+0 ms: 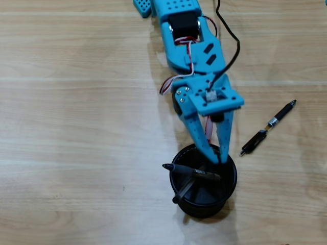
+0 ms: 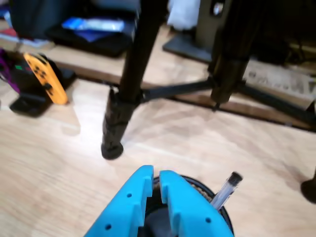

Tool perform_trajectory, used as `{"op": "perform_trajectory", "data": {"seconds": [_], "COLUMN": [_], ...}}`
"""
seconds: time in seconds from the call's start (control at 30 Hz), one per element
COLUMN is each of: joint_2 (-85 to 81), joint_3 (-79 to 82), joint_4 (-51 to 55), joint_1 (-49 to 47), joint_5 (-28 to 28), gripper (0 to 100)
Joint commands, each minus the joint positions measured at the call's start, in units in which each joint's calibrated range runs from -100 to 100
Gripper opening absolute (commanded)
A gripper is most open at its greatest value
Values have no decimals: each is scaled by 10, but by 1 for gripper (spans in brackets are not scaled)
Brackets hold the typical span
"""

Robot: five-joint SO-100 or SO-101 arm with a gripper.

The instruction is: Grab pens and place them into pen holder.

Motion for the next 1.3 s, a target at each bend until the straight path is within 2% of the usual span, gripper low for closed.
{"op": "perform_trajectory", "data": {"seconds": [0.0,0.3,0.57,0.77,0.83,1.07,1.13,1.27], "joint_2": [-127,-358,-584,-689,-703,-683,-658,-610], "joint_3": [24,226,467,599,612,538,534,514], "joint_4": [38,280,287,288,297,541,555,546], "joint_1": [-15,-28,-37,-39,-37,-60,-80,-119], "joint_5": [1,1,-2,0,1,-2,-5,-55], "gripper": [2,2,2,2,2,2,2,2]}}
